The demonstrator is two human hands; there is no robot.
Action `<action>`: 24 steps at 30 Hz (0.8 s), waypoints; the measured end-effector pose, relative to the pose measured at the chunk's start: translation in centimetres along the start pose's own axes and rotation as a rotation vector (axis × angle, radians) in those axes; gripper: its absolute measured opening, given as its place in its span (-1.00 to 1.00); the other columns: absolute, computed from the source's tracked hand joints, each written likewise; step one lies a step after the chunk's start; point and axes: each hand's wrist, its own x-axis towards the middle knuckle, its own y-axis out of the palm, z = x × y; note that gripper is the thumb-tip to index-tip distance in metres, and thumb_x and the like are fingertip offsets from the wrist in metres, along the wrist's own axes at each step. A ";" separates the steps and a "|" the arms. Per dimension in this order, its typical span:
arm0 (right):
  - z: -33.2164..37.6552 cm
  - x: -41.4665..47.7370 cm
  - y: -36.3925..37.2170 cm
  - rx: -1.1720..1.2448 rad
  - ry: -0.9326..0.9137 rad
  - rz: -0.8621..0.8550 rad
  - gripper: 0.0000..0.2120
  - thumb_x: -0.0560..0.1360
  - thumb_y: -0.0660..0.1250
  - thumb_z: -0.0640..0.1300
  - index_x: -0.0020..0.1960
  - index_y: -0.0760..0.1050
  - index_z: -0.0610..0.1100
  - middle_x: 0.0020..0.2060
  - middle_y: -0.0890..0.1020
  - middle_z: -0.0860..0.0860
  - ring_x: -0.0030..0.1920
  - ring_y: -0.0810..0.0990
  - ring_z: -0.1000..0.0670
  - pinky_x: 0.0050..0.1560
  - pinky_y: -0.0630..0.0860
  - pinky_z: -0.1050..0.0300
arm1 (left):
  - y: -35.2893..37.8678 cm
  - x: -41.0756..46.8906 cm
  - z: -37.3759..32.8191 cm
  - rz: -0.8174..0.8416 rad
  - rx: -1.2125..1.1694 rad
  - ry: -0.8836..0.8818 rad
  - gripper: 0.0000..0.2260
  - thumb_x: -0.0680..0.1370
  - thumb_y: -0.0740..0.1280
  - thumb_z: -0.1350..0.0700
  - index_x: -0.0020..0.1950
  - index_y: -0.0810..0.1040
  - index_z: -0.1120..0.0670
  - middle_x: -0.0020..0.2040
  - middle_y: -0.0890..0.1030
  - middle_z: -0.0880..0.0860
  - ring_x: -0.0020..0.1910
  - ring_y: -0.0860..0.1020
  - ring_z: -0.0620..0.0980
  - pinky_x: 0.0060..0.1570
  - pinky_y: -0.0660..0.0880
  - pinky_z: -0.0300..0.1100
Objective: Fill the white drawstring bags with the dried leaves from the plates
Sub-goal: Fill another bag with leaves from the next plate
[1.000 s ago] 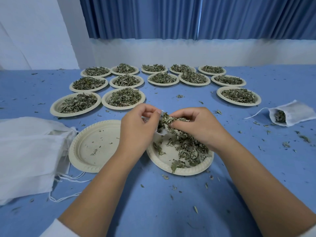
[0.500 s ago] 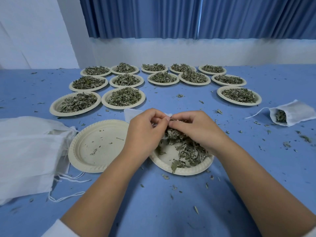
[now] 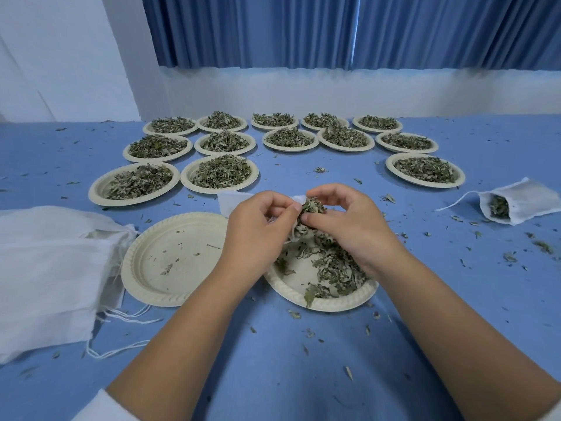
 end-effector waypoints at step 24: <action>-0.1 -0.2 1.1 0.107 -0.047 0.041 -0.83 0.52 0.39 -0.25 -0.12 0.70 -0.03 -0.10 0.73 0.01 -0.12 0.71 0.02 0.03 0.64 0.10 | 0.0 -0.1 -0.4 -0.068 -0.112 -0.079 -0.95 0.54 0.40 0.11 -0.11 0.62 0.02 -0.28 0.66 -0.05 -0.26 0.61 -0.12 -0.09 0.59 -0.10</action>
